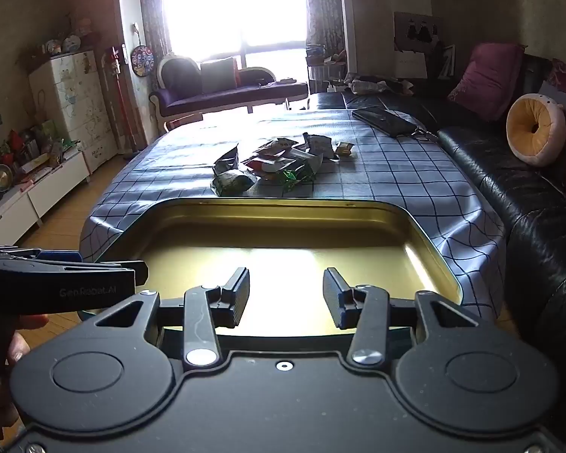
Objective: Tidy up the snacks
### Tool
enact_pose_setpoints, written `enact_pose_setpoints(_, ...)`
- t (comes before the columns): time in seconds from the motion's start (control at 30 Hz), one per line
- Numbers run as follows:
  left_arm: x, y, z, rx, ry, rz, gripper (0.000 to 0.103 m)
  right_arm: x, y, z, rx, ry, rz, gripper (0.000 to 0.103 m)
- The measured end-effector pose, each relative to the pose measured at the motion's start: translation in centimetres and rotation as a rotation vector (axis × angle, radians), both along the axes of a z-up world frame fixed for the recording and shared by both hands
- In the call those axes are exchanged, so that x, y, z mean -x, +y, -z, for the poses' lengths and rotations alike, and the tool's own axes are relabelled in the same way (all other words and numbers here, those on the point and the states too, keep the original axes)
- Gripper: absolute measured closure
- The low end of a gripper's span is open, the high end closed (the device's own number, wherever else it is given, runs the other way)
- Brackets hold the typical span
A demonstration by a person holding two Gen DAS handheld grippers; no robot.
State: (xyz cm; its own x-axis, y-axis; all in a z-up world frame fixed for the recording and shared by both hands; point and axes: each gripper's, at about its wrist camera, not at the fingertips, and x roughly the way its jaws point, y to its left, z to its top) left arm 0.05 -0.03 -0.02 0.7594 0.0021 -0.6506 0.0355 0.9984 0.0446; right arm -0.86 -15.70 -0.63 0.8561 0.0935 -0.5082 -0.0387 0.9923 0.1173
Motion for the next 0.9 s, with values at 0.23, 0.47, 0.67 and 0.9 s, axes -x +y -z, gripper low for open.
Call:
enact_pose_setpoints(0.23, 1.1, -0.8, 0.3, -0.029, -0.006, -0.005, 0.026, 0.1, 0.1, 0.0, -0.005, 0.001, 0.009, 0.05)
enact_pose_setpoints(0.47, -0.1, -0.3, 0.7, -0.013, 0.032, 0.006, 0.026, -0.1, -0.1, 0.1, -0.009, 0.009, 0.003, 0.05)
enact_pose_setpoints(0.67, -0.4, -0.5, 1.1, -0.019, 0.045, 0.006, 0.026, -0.2, 0.1, 0.2, -0.005, 0.026, -0.002, 0.05)
enact_pose_setpoints(0.9, -0.5, -0.7, 1.2, -0.024, 0.042, 0.007, 0.026, -0.1, 0.1, 0.2, -0.003, 0.025, 0.005, 0.05)
